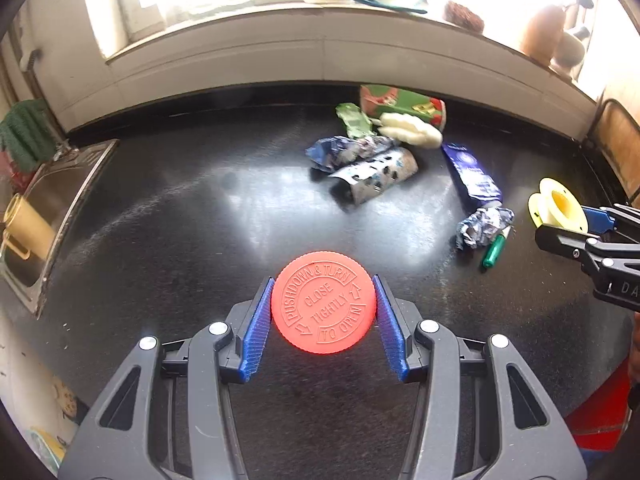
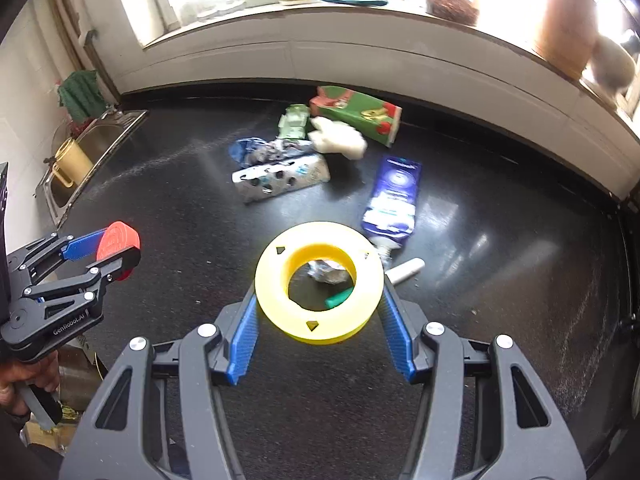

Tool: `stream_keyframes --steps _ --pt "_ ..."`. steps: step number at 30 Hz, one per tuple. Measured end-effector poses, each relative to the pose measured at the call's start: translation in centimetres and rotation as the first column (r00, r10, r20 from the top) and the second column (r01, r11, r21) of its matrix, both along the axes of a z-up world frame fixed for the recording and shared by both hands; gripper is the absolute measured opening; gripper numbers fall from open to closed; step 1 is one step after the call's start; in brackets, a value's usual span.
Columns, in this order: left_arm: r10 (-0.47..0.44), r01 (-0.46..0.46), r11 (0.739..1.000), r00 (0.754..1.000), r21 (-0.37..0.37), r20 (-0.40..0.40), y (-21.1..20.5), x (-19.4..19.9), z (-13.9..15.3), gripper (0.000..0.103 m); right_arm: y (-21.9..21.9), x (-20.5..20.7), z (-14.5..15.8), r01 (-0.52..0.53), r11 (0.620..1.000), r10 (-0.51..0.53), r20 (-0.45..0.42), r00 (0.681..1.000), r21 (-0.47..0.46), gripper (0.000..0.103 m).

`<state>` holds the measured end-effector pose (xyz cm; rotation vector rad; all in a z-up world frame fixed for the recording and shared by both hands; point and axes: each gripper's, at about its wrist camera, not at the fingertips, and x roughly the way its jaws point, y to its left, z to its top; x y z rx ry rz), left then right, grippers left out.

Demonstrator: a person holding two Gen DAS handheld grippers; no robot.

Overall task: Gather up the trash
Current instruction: 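Carry cap and tape roll over the trash bin and open both tools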

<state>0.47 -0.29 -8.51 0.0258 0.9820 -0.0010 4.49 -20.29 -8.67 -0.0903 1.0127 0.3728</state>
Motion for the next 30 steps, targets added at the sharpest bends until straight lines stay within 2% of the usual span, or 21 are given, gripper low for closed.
stream_keyframes --steps 6,11,12,17,24,28,30 --pt "0.15 -0.15 0.989 0.988 -0.003 0.045 5.7 -4.0 1.5 0.048 6.9 -1.0 0.7 -0.164 0.986 0.164 0.008 0.986 0.004 0.055" --pt "0.312 -0.313 0.95 0.949 0.003 0.051 11.3 -9.6 1.5 0.048 14.6 -3.3 0.7 -0.339 0.941 0.339 -0.004 0.941 0.02 0.055" --pt "0.341 -0.341 0.94 0.939 0.002 0.05 12.2 -10.6 1.3 0.048 16.2 -3.9 0.6 -0.375 0.927 0.375 -0.008 0.927 0.022 0.055" --pt "0.5 -0.5 0.866 0.866 -0.012 0.002 17.5 -17.7 -0.7 0.048 25.3 -9.1 -0.7 -0.573 0.818 0.575 -0.066 0.816 0.047 0.055" --pt "0.652 -0.656 0.754 0.754 -0.037 -0.077 23.5 -26.3 -4.6 0.048 34.7 -16.3 -3.8 -0.724 0.684 0.727 -0.171 0.665 0.091 0.055" --pt "0.685 -0.69 0.722 0.724 -0.058 -0.087 26.0 -29.1 -5.9 0.048 38.3 -18.7 -5.2 -0.762 0.641 0.76 -0.212 0.614 0.093 0.055" --pt "0.691 -0.696 0.714 0.718 -0.079 -0.081 27.2 -30.0 -6.6 0.048 39.9 -19.3 -6.0 -0.776 0.624 0.772 -0.23 0.592 0.097 0.055"
